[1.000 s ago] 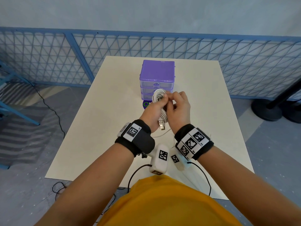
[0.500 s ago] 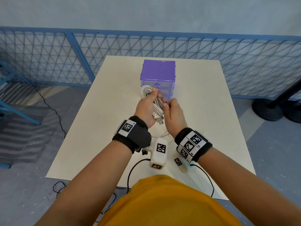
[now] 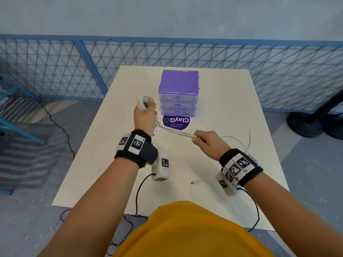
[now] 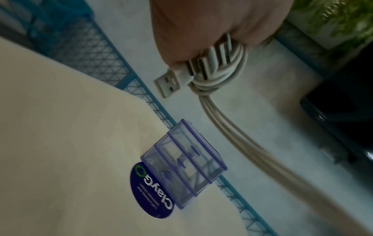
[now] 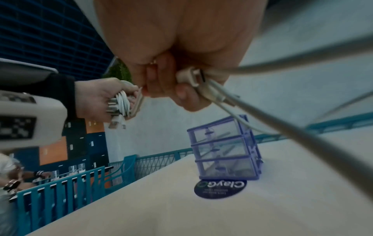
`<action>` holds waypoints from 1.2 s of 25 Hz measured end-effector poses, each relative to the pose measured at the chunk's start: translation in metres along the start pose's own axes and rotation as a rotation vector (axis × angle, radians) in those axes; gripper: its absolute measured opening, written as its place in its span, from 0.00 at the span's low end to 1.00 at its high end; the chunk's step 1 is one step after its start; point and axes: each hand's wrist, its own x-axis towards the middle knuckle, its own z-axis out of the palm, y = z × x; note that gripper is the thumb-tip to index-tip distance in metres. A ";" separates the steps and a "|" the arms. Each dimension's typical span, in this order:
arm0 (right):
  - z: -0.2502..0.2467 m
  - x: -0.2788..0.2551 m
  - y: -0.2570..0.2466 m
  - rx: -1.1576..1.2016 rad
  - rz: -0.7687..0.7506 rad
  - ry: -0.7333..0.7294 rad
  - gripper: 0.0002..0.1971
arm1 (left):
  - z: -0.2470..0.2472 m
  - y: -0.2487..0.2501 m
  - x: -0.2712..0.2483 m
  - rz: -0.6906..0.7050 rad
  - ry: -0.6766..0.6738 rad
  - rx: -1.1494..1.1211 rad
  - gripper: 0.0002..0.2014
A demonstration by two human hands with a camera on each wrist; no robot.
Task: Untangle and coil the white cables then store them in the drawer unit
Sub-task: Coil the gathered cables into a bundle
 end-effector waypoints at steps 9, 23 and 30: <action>-0.005 0.015 -0.031 0.097 -0.166 0.389 0.17 | 0.015 -0.018 -0.032 0.142 -0.647 0.439 0.45; -0.005 0.022 -0.030 0.293 -0.095 0.439 0.14 | 0.018 0.005 -0.042 -0.155 -0.958 0.382 0.10; -0.004 0.012 -0.022 0.429 -0.177 0.426 0.08 | 0.015 0.005 -0.039 -0.337 -0.866 -0.010 0.19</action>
